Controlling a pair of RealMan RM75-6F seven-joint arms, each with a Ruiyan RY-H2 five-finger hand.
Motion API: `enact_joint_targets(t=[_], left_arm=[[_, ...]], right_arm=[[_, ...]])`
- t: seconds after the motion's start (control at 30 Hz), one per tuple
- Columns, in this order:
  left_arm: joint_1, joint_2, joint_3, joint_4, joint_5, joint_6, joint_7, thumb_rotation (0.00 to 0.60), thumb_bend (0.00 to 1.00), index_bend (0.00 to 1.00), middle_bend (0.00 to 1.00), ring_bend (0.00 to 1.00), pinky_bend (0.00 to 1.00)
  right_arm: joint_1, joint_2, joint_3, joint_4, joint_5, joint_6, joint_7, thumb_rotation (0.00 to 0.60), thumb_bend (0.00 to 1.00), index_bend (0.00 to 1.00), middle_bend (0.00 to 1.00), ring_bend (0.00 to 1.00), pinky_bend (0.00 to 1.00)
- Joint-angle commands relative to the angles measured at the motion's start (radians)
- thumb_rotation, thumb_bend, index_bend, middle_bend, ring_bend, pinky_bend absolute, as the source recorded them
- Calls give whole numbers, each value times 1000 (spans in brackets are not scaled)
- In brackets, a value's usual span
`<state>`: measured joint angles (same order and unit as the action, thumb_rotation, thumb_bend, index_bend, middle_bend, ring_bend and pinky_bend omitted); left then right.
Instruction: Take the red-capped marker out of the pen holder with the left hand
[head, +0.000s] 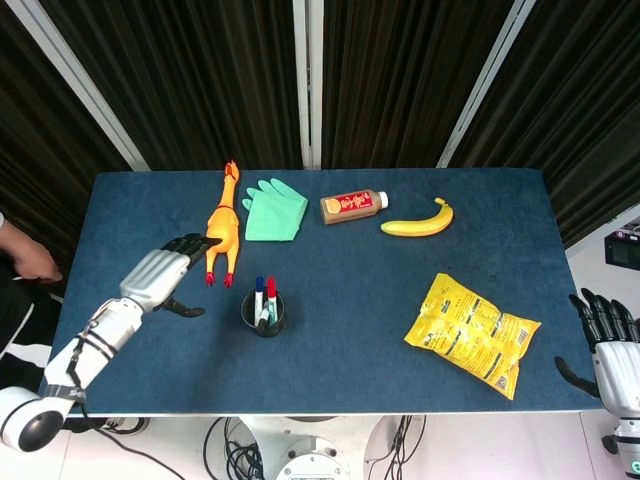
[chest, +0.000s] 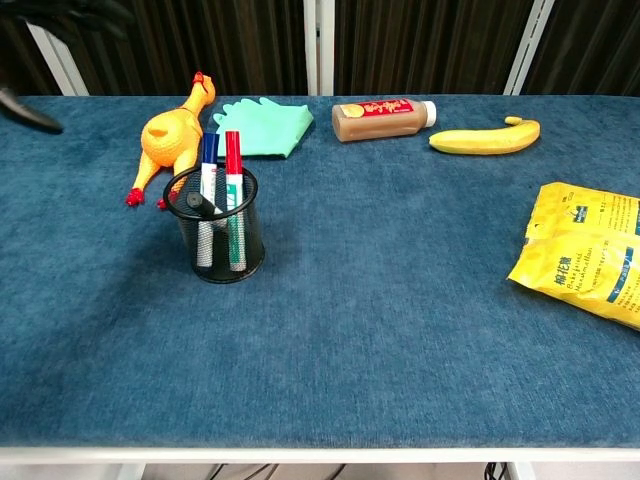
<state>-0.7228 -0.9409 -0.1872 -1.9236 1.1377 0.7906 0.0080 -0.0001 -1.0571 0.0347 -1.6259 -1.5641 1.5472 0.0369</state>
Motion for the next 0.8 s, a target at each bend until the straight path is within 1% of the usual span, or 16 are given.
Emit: enact_joint_targets(t=[0.03, 0.13, 0.23, 0.33, 0.53, 0.63, 0.8], left_arm=[[-125, -39, -25, 16, -156, -97, 109, 600, 137, 72, 85, 0, 123], [-195, -76, -18, 35, -256, -137, 154, 600, 137, 74, 87, 0, 123], [-258, -116, -12, 57, -343, -170, 171, 600, 138, 83, 91, 0, 123], [-316, -159, 5, 89, -399, -179, 206, 600, 138, 85, 94, 0, 124], [-394, -231, 46, 149, -494, -174, 248, 600, 143, 117, 100, 0, 123], [-417, -257, 59, 179, -517, -160, 261, 600, 157, 152, 107, 0, 124], [-447, -263, 80, 195, -555, -154, 278, 600, 173, 229, 121, 0, 124]], right_arm=[[6, 1, -1, 0, 10, -16, -5, 600, 179, 0, 0, 0, 0], [10, 0, 0, 3, 22, -30, 0, 600, 179, 0, 0, 0, 0], [12, 1, 2, 8, 31, -38, 8, 600, 179, 0, 0, 0, 0], [12, 3, 2, 12, 34, -39, 16, 600, 179, 0, 0, 0, 0], [9, 7, 2, 20, 39, -36, 35, 600, 180, 0, 0, 0, 0], [11, 7, 2, 25, 45, -45, 41, 600, 179, 0, 0, 0, 0], [14, 5, 3, 33, 54, -56, 49, 600, 179, 0, 0, 0, 0]])
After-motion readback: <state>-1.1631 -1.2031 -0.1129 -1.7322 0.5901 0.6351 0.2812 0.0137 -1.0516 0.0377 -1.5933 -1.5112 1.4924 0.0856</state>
